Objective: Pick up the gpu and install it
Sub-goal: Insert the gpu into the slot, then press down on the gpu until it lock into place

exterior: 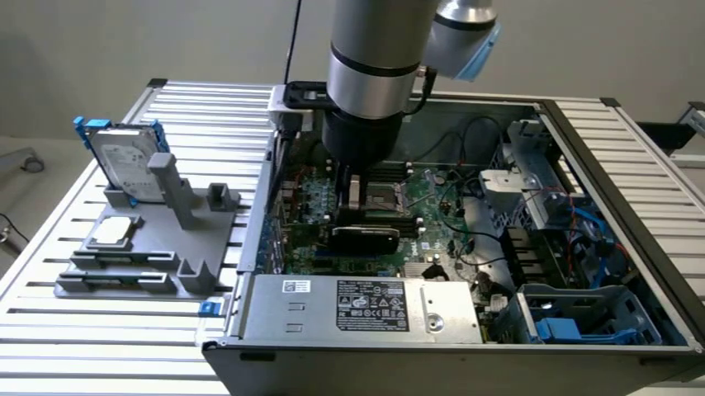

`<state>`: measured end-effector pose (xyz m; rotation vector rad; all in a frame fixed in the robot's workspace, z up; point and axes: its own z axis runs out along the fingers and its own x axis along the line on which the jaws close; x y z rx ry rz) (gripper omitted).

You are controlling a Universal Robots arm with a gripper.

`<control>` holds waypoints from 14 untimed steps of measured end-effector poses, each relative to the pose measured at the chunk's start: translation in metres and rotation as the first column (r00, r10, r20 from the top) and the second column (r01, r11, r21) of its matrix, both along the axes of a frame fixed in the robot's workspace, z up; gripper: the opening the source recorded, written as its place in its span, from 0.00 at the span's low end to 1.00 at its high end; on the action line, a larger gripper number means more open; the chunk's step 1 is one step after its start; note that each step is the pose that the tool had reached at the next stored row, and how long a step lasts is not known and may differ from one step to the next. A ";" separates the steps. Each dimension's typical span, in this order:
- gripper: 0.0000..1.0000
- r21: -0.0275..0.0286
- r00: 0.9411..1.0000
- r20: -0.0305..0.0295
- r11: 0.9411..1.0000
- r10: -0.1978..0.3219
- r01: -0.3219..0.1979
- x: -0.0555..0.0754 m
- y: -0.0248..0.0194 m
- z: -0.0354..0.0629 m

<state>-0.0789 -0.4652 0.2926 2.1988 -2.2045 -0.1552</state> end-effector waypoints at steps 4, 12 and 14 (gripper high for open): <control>0.20 0.000 1.000 0.000 1.000 0.000 0.000 0.000 0.0012 0.0046; 0.11 0.000 1.000 0.000 1.000 0.000 0.000 0.000 0.0012 0.0048; 0.11 0.000 1.000 0.000 1.000 0.000 0.000 0.000 0.0012 0.0049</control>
